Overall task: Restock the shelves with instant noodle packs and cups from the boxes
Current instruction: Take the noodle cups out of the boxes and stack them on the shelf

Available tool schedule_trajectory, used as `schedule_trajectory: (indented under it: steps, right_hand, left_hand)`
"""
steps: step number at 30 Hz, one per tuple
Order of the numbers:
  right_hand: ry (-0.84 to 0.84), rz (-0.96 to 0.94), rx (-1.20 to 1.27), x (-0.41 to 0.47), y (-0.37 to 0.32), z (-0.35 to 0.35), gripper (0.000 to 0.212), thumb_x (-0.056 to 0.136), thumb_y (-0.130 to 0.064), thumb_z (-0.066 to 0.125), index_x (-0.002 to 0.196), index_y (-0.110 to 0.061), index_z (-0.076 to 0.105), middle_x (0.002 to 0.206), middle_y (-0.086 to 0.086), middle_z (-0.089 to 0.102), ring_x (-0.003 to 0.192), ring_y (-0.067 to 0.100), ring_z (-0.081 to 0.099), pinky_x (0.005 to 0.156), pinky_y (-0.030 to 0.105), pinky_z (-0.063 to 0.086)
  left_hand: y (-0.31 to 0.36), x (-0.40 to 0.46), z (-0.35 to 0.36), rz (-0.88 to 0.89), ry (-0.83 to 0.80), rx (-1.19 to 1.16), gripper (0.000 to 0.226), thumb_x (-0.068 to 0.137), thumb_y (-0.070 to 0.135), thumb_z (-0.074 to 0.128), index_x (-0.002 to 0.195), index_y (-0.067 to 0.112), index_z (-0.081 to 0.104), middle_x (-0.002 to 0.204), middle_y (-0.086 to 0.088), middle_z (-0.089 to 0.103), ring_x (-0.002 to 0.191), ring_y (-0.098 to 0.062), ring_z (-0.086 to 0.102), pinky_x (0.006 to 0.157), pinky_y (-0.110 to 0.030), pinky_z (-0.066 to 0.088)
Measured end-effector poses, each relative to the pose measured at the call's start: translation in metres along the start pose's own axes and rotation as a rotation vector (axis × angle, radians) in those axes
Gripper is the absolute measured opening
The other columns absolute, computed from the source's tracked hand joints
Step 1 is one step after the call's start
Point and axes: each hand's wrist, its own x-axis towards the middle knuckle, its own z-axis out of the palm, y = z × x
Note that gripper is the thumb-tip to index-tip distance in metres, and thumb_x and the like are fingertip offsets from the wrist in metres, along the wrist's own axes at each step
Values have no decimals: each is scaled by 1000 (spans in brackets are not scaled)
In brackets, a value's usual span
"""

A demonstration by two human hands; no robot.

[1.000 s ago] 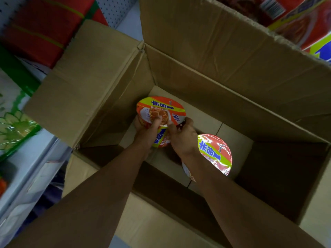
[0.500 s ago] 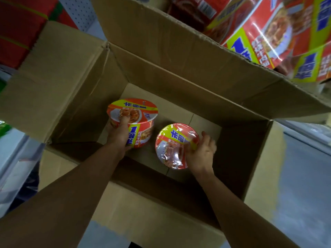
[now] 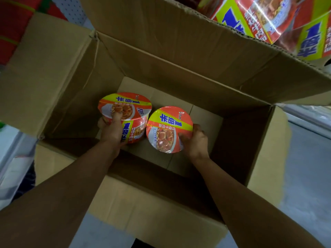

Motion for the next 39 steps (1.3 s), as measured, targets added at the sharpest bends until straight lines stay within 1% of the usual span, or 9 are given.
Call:
schedule_trajectory:
  steps: [4, 7, 14, 21, 29, 34, 35, 37, 39]
  right_hand:
    - [-9, -6, 61, 4, -5, 2, 39, 93, -19, 60, 128, -6, 48, 124, 15, 58, 105, 26, 63, 73, 23, 48]
    - [-13, -21, 72, 5, -5, 2, 36, 93, -19, 60, 124, -6, 50, 121, 12, 61, 103, 23, 64, 71, 21, 49]
    - [-86, 51, 76, 7, -2, 6, 45, 94, -33, 56, 132, -12, 44, 128, 11, 57, 108, 27, 62, 85, 37, 52]
    - [3, 31, 112, 1, -5, 8, 33, 96, -25, 54, 124, -7, 53, 120, 10, 64, 100, 21, 66, 81, 35, 55]
    - [184, -29, 94, -6, -32, -3, 28, 96, -20, 54, 120, -5, 57, 112, 9, 67, 88, 12, 65, 67, 21, 52]
    - [213, -83, 94, -1, -45, -3, 32, 93, -20, 61, 120, -5, 57, 114, 9, 66, 89, 8, 60, 56, -1, 38]
    - [210, -112, 85, 0, -48, -1, 35, 92, -22, 62, 122, -6, 57, 114, 9, 66, 94, 11, 62, 61, 0, 39]
    - [189, -163, 54, 2, -50, 4, 43, 91, -28, 63, 129, -11, 55, 120, 10, 60, 102, 16, 61, 76, 13, 44]
    - [157, -159, 44, 0, -50, 6, 49, 93, -35, 58, 137, -17, 48, 127, 10, 48, 103, 14, 54, 82, 17, 41]
  left_hand:
    - [-2, 5, -4, -15, 44, 1, 72, 91, 50, 53, 149, 29, 16, 141, -10, 42, 120, -31, 50, 83, -46, 45]
    - [-4, 8, -6, -9, 45, 7, 71, 92, 48, 53, 149, 29, 15, 142, -10, 42, 121, -31, 49, 86, -48, 45]
    - [-9, 9, -6, -21, 39, -4, 72, 91, 49, 55, 148, 30, 15, 141, -10, 42, 120, -32, 50, 93, -54, 45]
    - [-11, 6, -7, -11, 57, -22, 71, 92, 47, 53, 149, 29, 14, 142, -9, 42, 122, -31, 49, 94, -52, 44]
    - [-6, -1, -12, 6, 10, -28, 74, 91, 47, 55, 150, 31, 13, 138, -9, 45, 106, -25, 52, 86, -47, 46]
    - [-6, -3, -6, 22, -13, -35, 73, 91, 48, 55, 149, 33, 14, 137, -9, 47, 109, -27, 54, 88, -47, 48]
    - [-6, -2, -7, 22, -4, -33, 74, 91, 48, 55, 149, 33, 13, 138, -9, 46, 111, -28, 54, 88, -47, 48]
    - [-7, 2, -9, 21, 2, -20, 75, 91, 47, 56, 150, 32, 12, 139, -10, 45, 117, -31, 53, 92, -50, 47]
    - [-8, 4, -11, 30, -1, -5, 76, 91, 46, 56, 150, 31, 12, 140, -11, 45, 118, -32, 52, 92, -49, 47]
